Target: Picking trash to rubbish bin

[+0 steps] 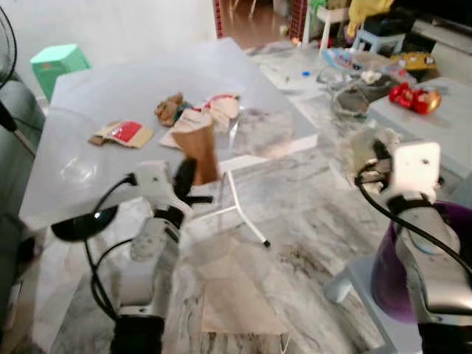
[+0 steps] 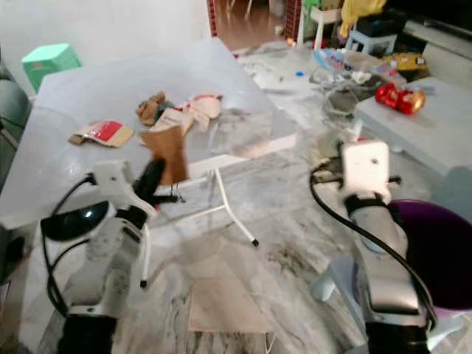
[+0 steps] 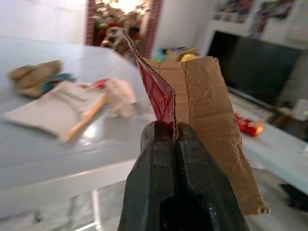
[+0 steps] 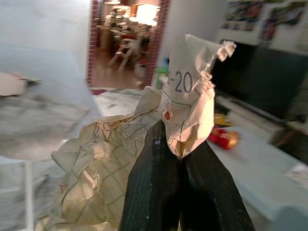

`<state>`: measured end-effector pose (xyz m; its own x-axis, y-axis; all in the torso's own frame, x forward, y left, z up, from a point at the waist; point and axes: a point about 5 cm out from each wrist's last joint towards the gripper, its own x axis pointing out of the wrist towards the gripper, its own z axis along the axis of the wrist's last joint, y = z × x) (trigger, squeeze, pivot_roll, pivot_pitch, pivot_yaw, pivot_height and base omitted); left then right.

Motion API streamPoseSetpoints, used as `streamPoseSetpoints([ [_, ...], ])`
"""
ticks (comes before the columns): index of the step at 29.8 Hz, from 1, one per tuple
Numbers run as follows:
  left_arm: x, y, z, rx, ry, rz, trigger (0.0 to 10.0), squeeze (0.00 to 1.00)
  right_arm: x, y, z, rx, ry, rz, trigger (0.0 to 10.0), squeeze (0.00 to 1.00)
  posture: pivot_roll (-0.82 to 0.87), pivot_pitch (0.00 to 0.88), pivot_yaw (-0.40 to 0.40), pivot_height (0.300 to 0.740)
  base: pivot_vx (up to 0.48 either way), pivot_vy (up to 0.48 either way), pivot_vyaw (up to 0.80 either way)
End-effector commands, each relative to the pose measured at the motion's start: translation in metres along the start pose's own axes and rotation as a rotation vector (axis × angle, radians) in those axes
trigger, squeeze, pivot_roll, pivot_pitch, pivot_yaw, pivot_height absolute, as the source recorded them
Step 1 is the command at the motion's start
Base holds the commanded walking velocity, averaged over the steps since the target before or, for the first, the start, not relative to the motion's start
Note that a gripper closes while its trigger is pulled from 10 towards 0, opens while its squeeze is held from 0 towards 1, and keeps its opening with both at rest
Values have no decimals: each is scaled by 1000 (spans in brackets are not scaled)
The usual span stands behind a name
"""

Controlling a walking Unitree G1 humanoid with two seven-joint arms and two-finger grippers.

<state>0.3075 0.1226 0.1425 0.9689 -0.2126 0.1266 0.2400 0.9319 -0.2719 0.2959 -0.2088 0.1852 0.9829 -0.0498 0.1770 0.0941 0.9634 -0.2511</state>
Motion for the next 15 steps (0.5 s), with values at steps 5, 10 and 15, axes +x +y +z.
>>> streamPoseSetpoints([
  [5,0,10,0,12,6,36,0,0,3,4,6,-3,-26,1,10000,0,-83,65,76,740,0,0,-788],
  [10,2,12,2,14,1,49,0,0,4,4,6,-2,-25,-9,10000,0,-81,73,79,740,0,0,-788],
  [15,3,14,1,16,4,54,0,0,4,1,4,6,-16,-24,10000,0,-83,82,79,740,0,0,-785],
])
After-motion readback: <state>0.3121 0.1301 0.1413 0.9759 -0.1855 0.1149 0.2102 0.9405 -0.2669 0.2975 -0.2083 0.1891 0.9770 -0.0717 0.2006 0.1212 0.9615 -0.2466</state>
